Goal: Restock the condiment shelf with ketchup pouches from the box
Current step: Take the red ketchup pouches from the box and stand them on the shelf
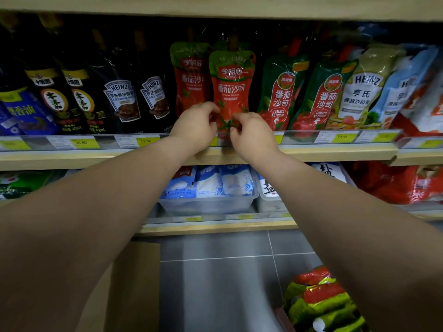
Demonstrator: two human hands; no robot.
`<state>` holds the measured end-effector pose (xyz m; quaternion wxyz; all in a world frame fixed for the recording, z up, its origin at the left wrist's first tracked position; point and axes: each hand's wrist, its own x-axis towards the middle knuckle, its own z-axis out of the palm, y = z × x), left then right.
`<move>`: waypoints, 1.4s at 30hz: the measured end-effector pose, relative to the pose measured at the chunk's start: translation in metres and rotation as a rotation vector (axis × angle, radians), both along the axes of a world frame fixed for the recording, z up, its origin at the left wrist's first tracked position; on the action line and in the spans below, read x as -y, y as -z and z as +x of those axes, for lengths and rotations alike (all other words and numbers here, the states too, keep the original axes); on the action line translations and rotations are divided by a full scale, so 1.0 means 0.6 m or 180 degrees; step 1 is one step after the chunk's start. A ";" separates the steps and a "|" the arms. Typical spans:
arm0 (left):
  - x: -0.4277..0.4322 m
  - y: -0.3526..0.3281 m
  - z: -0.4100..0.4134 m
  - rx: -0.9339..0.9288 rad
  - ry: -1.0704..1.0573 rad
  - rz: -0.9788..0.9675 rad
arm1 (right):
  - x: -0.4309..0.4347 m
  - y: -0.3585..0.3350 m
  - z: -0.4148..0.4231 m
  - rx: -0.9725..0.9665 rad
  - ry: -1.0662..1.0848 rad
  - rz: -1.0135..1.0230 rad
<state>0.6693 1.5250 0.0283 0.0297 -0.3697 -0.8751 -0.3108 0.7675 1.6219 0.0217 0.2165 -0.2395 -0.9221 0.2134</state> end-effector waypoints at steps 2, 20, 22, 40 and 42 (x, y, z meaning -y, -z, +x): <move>-0.002 0.001 0.000 0.0065 0.0056 -0.0117 | -0.001 0.002 -0.001 0.0145 0.0007 0.0110; -0.041 0.000 -0.024 -0.0038 0.0272 -0.0820 | -0.012 -0.007 -0.037 0.1042 0.0011 0.0327; -0.044 -0.004 -0.027 -0.0042 0.0258 -0.0903 | -0.013 -0.011 -0.044 0.1160 0.0051 0.0258; -0.063 -0.001 -0.064 0.0062 0.0518 -0.1317 | -0.028 -0.038 -0.080 0.2067 0.0046 -0.0042; -0.056 -0.003 -0.064 0.0054 0.0514 -0.1117 | -0.029 -0.027 -0.076 0.1699 0.0124 -0.0198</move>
